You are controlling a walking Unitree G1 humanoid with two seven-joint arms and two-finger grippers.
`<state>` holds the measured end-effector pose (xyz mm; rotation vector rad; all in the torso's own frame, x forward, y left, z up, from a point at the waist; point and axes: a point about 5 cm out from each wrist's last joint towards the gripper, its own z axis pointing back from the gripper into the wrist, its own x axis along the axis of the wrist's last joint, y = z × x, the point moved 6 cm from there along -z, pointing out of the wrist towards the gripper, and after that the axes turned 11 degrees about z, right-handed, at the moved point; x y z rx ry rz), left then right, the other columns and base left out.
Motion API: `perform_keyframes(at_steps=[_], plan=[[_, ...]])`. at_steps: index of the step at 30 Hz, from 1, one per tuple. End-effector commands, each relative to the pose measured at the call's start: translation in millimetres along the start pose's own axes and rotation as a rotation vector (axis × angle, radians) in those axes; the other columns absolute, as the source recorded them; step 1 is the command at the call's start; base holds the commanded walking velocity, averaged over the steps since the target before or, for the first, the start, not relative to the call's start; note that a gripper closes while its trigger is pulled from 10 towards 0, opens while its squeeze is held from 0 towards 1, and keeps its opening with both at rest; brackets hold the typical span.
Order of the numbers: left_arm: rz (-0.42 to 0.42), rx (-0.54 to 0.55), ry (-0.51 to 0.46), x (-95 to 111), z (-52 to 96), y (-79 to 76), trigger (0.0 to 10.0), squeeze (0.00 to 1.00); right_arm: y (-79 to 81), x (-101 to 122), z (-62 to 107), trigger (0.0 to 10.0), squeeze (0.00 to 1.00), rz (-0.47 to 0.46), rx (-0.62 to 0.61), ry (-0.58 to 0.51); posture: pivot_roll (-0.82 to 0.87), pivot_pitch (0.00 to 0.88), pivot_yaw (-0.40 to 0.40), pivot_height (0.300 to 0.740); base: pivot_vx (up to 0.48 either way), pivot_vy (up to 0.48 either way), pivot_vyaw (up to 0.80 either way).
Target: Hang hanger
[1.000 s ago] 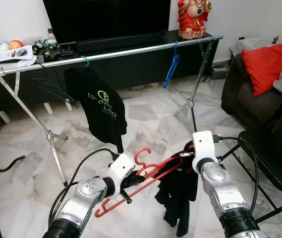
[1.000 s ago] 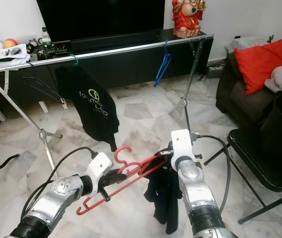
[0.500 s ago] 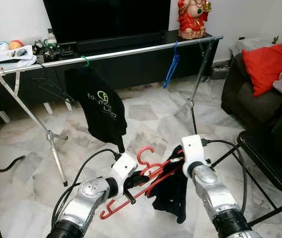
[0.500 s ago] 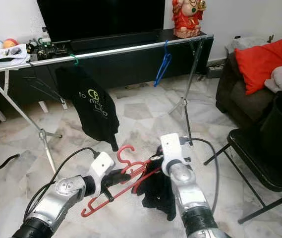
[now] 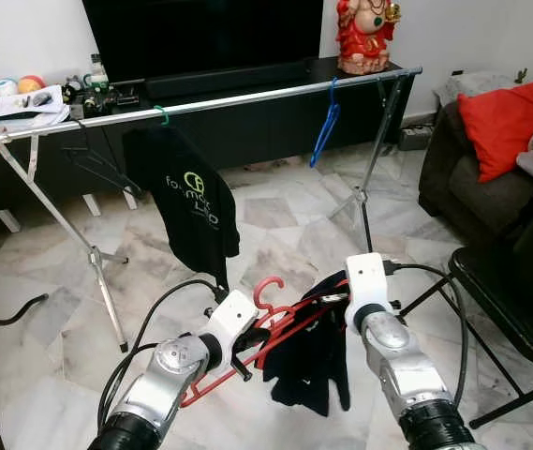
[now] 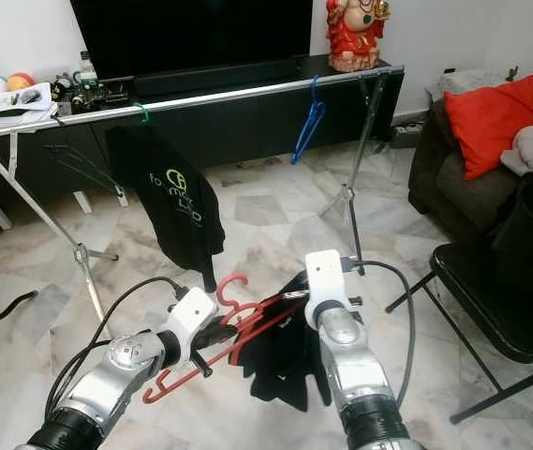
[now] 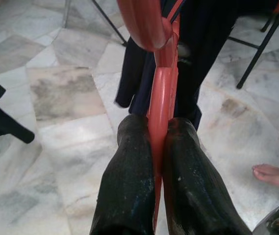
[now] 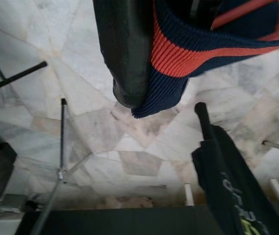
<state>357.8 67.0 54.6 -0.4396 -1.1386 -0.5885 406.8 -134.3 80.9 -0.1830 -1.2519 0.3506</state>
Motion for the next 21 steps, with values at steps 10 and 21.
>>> perform_keyframes(at_steps=[10,21], plan=[[0.002,0.020,-0.008,3,0.9,6.1,10.0,0.00,14.0,15,0.9,10.0,0.00,0.001,0.055,-0.048,0.05,0.073,0.041,0.740,0.000,0.000,0.00],[0.038,-0.026,-0.076,15,-2.7,-6.1,10.0,0.00,28.9,18,3.7,10.0,0.00,0.022,0.137,-0.067,0.05,0.070,0.041,0.740,0.000,0.000,0.00]])
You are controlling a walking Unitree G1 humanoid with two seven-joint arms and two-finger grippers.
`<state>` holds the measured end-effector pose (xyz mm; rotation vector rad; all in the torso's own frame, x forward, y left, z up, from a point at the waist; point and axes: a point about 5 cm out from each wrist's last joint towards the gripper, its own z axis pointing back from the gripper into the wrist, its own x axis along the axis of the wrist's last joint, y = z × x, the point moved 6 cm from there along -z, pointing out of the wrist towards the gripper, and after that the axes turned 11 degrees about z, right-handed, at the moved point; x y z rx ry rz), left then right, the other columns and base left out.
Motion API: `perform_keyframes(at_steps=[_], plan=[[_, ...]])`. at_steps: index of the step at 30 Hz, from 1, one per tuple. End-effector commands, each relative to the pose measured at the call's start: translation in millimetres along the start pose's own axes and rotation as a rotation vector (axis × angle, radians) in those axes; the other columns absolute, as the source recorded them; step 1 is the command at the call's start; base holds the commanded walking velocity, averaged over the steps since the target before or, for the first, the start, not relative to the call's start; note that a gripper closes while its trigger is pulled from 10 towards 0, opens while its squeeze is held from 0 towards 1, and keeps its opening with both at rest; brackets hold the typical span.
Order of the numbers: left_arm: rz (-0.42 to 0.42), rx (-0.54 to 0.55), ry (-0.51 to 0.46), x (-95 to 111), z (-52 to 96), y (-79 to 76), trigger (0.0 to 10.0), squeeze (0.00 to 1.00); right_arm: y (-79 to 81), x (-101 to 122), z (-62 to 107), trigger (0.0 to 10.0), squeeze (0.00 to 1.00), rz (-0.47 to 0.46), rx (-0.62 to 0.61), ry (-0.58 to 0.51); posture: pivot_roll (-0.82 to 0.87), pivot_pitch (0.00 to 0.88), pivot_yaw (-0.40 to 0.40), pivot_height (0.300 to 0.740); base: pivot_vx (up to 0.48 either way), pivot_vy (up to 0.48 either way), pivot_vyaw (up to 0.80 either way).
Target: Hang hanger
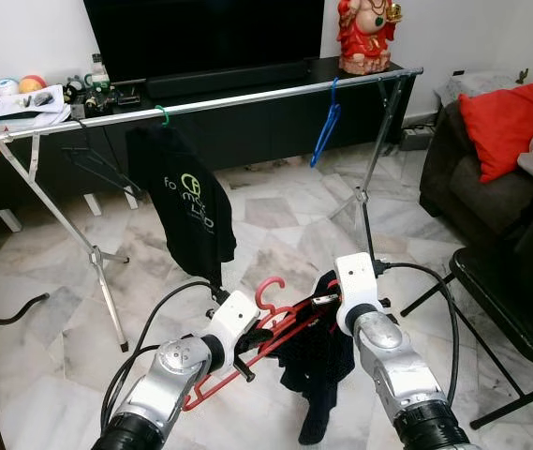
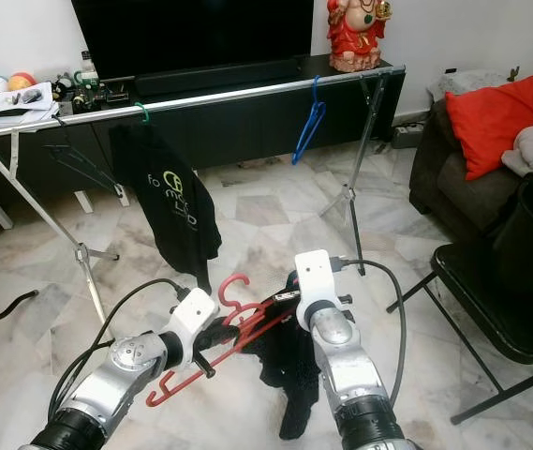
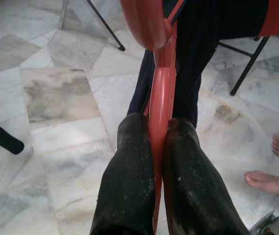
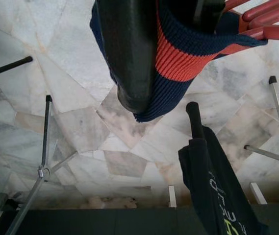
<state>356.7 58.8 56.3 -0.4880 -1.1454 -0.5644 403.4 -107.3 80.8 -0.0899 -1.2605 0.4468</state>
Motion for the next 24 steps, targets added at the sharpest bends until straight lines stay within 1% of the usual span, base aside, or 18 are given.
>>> perform_keyframes(at_steps=[1,3,4,7,9,10,15,16,17,22,23,24], plan=[[-0.001,-0.001,-0.055,13,0.3,0.7,10.0,0.00,4.9,10,1.7,10.0,0.00,0.005,0.028,-0.035,0.05,0.070,0.041,0.740,0.000,0.000,0.00],[0.000,-0.001,-0.060,14,-0.7,-0.1,10.0,0.00,9.7,13,3.0,10.0,0.00,0.004,0.054,-0.044,0.05,0.069,0.041,0.740,0.000,0.000,0.00],[0.004,-0.011,-0.064,15,-1.6,-2.3,10.0,0.00,14.5,15,4.5,10.0,0.00,-0.001,0.079,-0.056,0.05,0.069,0.041,0.740,0.000,0.000,0.00],[0.019,-0.052,-0.071,17,-1.6,-9.0,10.0,0.00,19.6,18,6.9,10.0,0.00,0.020,0.112,-0.072,0.05,0.069,0.041,0.740,0.000,0.000,0.00],[0.017,-0.066,-0.068,17,-0.6,-10.2,10.0,0.00,16.4,17,7.4,10.0,0.00,0.050,0.104,-0.075,0.05,0.069,0.043,0.740,0.000,0.000,0.00],[0.014,-0.083,-0.061,15,1.2,-11.2,10.0,0.00,11.2,14,7.4,10.0,0.00,0.081,0.089,-0.068,0.05,0.069,0.043,0.740,0.000,0.000,0.00],[0.011,-0.104,-0.050,13,5.8,-9.8,10.0,0.00,-0.9,8,7.5,10.0,0.00,0.140,0.062,-0.046,0.05,0.065,0.044,0.740,0.000,0.000,0.00],[0.009,-0.109,-0.047,12,6.4,-9.8,10.0,0.00,-2.3,7,7.5,10.0,0.00,0.150,0.060,-0.046,0.05,0.063,0.045,0.740,0.000,0.000,0.00],[-0.004,-0.122,-0.040,11,7.4,-10.4,10.0,0.00,-6.1,7,7.5,10.0,0.00,0.181,0.051,-0.045,0.05,0.063,0.045,0.740,0.000,0.000,0.00],[-0.024,-0.145,-0.026,10,8.6,-12.5,10.0,0.00,-12.8,11,6.8,10.0,0.00,0.261,0.042,-0.060,0.05,0.060,0.047,0.740,0.000,0.000,0.00],[-0.024,-0.160,-0.028,10,9.2,-14.3,10.0,0.00,-14.4,14,6.6,10.0,0.00,0.300,0.044,-0.071,0.05,0.059,0.047,0.740,0.000,0.000,0.00],[-0.025,-0.165,-0.029,10,9.3,-15.2,10.0,0.00,-13.7,14,6.6,10.0,0.00,0.307,0.051,-0.076,0.05,0.059,0.047,0.740,0.000,0.000,0.00]])
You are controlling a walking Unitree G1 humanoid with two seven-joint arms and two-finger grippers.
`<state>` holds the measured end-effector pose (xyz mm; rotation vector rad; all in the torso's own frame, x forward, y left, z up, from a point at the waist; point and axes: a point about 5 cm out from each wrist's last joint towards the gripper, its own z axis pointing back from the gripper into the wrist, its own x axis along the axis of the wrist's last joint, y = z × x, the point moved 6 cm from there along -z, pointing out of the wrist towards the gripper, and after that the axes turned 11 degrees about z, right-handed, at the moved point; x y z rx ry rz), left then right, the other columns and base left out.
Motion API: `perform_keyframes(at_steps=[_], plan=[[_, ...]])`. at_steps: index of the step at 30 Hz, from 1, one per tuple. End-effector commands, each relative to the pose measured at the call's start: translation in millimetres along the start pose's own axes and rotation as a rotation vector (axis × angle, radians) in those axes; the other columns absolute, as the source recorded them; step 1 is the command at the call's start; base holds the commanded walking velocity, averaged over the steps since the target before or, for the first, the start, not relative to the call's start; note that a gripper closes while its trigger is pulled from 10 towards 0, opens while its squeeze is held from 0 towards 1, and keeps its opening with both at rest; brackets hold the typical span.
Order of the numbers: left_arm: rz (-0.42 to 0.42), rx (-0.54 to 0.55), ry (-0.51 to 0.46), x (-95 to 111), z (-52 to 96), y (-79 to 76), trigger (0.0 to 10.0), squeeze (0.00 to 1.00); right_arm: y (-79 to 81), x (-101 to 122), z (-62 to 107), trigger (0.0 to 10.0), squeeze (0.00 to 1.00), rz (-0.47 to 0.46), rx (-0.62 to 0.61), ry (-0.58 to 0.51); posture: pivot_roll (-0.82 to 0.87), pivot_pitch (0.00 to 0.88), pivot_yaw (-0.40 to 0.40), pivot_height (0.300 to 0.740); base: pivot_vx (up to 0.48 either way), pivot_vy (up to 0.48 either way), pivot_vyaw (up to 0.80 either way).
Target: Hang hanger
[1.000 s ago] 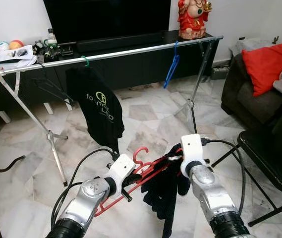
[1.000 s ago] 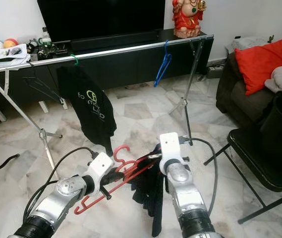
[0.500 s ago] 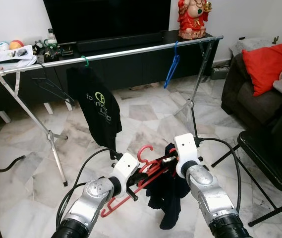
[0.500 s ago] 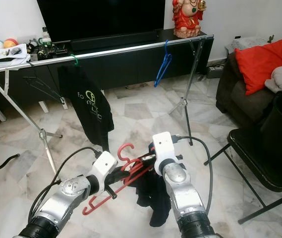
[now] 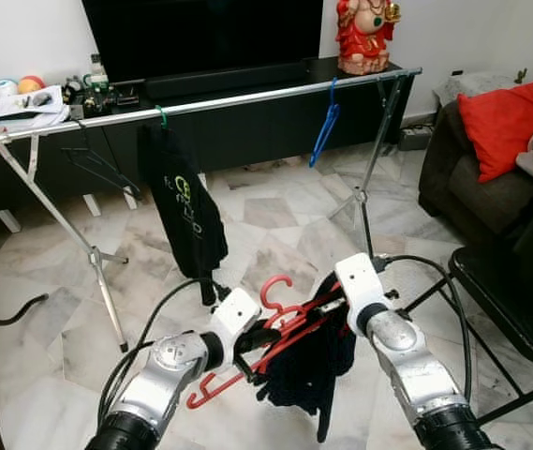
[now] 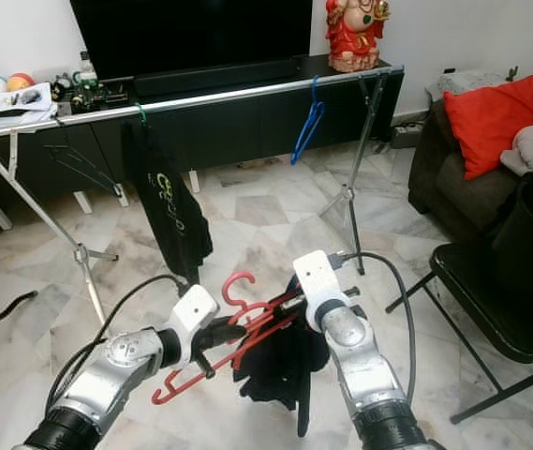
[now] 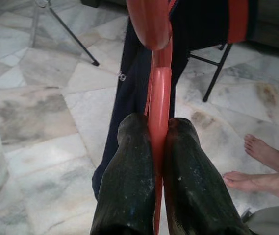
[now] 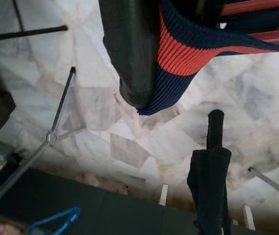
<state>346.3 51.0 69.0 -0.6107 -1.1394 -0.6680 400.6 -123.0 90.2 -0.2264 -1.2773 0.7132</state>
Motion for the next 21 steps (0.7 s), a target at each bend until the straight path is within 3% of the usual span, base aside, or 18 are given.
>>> perform_keyframes(at_steps=[1,9,13,18,21], plan=[[-0.003,-0.020,-0.004,1,2.2,-2.6,10.0,0.00,-0.4,13,-2.3,10.0,0.00,0.035,0.012,-0.045,0.05,0.059,0.047,0.740,0.000,0.000,0.00],[-0.006,-0.022,-0.003,1,2.7,-3.0,10.0,0.00,5.7,23,-0.8,10.0,0.00,0.113,0.065,-0.109,0.05,0.063,0.046,0.740,0.000,0.000,0.00],[-0.008,-0.018,0.002,-1,6.0,-0.1,10.0,0.00,5.4,28,2.7,10.0,0.00,0.290,0.096,-0.176,0.06,0.067,0.046,0.740,0.000,0.000,0.00],[-0.009,-0.014,0.001,-1,6.5,0.9,10.0,0.00,2.1,27,2.8,10.0,0.00,0.292,0.095,-0.177,0.06,0.068,0.044,0.740,0.000,0.000,0.00],[-0.001,-0.015,-0.008,0,5.4,0.1,10.0,0.00,12.8,43,11.7,10.0,0.00,0.226,0.175,-0.300,0.06,0.068,0.044,0.740,0.000,0.000,0.00]])
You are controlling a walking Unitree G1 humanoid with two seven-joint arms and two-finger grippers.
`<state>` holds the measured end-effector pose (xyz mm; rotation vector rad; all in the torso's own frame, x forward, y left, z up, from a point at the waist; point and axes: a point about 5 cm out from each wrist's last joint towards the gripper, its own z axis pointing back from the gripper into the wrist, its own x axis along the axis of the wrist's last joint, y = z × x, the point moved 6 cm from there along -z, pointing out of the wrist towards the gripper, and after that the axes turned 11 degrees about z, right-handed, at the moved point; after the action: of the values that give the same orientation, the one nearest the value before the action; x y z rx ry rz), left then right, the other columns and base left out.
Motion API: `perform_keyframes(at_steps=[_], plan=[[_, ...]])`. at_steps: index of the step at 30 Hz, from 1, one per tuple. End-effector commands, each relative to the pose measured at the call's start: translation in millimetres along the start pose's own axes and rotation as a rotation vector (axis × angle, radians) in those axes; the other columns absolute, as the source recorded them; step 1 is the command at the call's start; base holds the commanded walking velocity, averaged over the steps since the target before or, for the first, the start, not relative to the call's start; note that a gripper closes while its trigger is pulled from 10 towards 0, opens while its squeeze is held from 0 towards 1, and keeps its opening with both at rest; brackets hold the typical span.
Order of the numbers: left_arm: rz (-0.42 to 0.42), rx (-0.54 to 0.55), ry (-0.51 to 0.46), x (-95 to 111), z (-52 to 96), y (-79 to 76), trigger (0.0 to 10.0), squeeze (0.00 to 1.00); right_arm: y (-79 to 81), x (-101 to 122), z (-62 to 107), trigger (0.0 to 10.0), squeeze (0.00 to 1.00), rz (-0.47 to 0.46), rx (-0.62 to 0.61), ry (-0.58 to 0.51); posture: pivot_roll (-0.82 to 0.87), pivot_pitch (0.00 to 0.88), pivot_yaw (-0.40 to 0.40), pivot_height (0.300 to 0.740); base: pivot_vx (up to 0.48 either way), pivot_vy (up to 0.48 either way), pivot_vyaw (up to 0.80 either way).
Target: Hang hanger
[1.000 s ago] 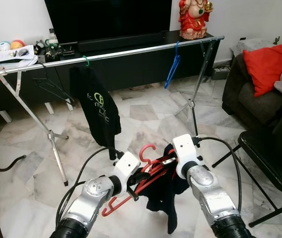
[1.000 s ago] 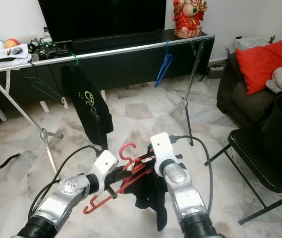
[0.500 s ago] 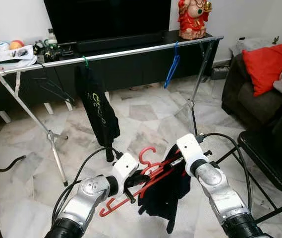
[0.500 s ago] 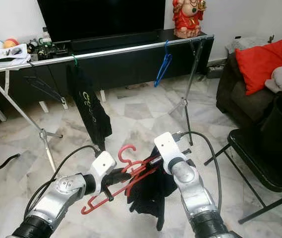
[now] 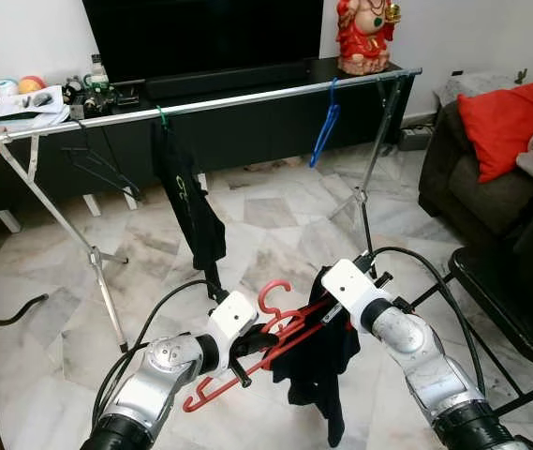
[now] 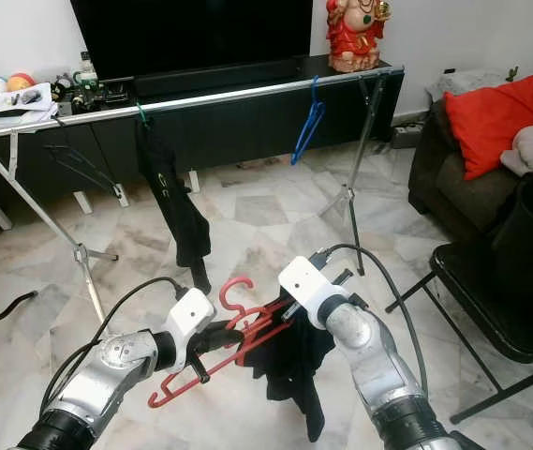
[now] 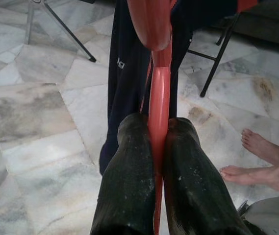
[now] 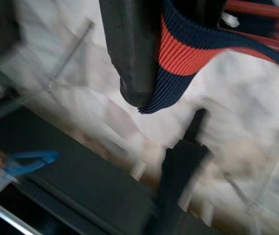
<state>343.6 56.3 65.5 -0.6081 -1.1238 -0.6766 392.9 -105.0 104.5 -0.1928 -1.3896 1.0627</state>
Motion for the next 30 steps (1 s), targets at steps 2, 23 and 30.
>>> perform_keyframes(at_steps=[2,23,30], plan=[[0.002,-0.009,-0.026,5,0.8,-1.9,10.0,0.00,-0.1,27,1.0,10.0,0.00,-0.030,0.018,-0.133,0.06,0.068,0.044,0.740,0.000,0.000,0.00],[-0.002,0.017,-0.040,7,-0.9,0.7,10.0,0.00,12.2,26,24.9,10.0,0.00,-0.084,0.137,-0.238,0.06,0.077,0.053,0.740,0.000,0.000,0.00],[-0.004,0.030,-0.039,6,-0.3,3.3,10.0,0.00,-26.2,-16,21.4,10.0,0.00,-0.020,-0.062,-0.014,0.06,0.076,0.052,0.740,0.000,0.000,0.00]])
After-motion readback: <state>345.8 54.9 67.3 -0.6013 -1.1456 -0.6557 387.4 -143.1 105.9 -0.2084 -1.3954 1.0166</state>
